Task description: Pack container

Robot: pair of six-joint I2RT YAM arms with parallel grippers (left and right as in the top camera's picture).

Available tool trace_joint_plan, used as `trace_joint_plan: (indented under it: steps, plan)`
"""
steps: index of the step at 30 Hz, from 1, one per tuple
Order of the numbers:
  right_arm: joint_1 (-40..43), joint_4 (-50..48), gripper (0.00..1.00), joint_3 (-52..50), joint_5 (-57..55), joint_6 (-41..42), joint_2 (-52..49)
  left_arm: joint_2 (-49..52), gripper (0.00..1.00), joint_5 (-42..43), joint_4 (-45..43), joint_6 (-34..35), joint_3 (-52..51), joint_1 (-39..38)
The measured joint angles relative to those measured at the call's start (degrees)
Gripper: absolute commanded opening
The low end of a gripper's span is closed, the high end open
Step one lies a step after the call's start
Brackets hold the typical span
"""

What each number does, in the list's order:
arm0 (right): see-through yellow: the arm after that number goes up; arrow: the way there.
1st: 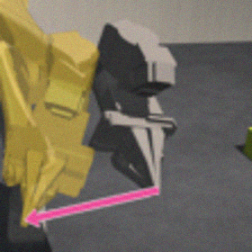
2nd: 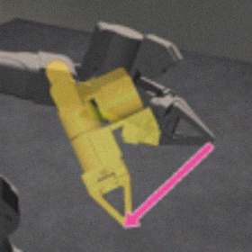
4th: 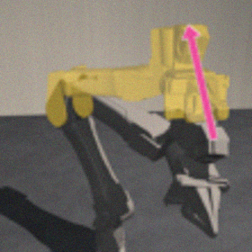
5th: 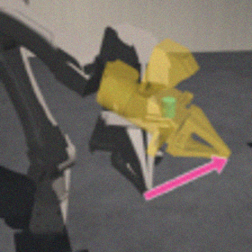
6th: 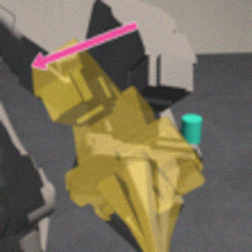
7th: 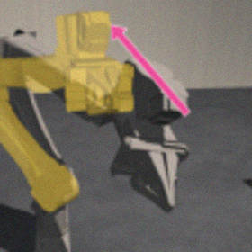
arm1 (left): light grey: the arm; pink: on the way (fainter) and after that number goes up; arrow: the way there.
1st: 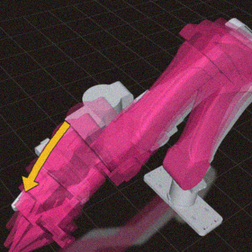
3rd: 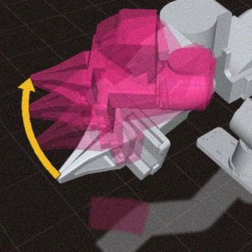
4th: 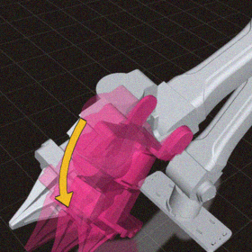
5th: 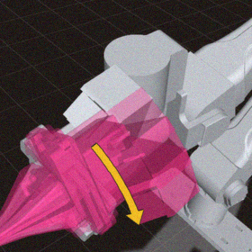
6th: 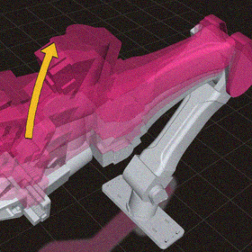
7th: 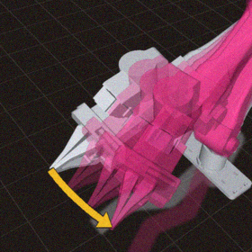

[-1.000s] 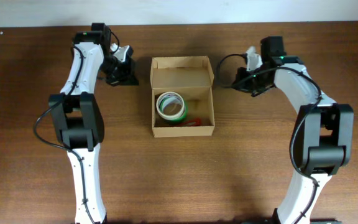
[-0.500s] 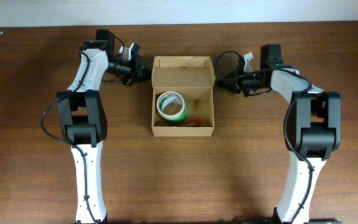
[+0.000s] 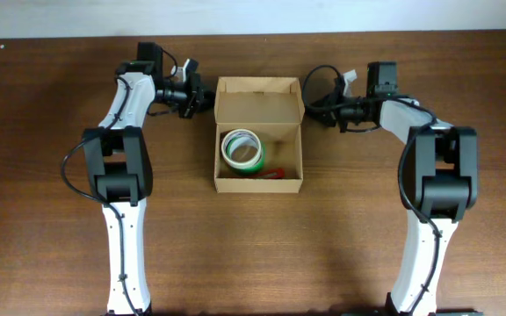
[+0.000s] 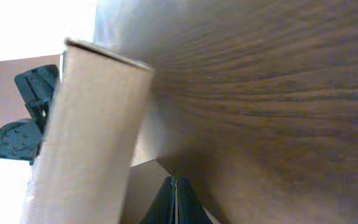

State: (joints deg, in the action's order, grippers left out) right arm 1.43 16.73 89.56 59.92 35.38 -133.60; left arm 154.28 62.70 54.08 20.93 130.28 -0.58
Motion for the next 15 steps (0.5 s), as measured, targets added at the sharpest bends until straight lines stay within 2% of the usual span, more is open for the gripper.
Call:
trace_joint_plan:
  steps: [5, 15]
  plan:
    - [-0.6, -3.6, 0.04, 0.0, 0.2, 1.3, -1.3, 1.0, 0.02, 1.2, -1.6, 1.7, 0.0, 0.0]
    - [-2.9, -21.2, 0.04, 0.1, 8.0, 3.8, -1.4, 1.0, 0.02, 6.2, -11.1, 4.9, 0.0, 0.0]
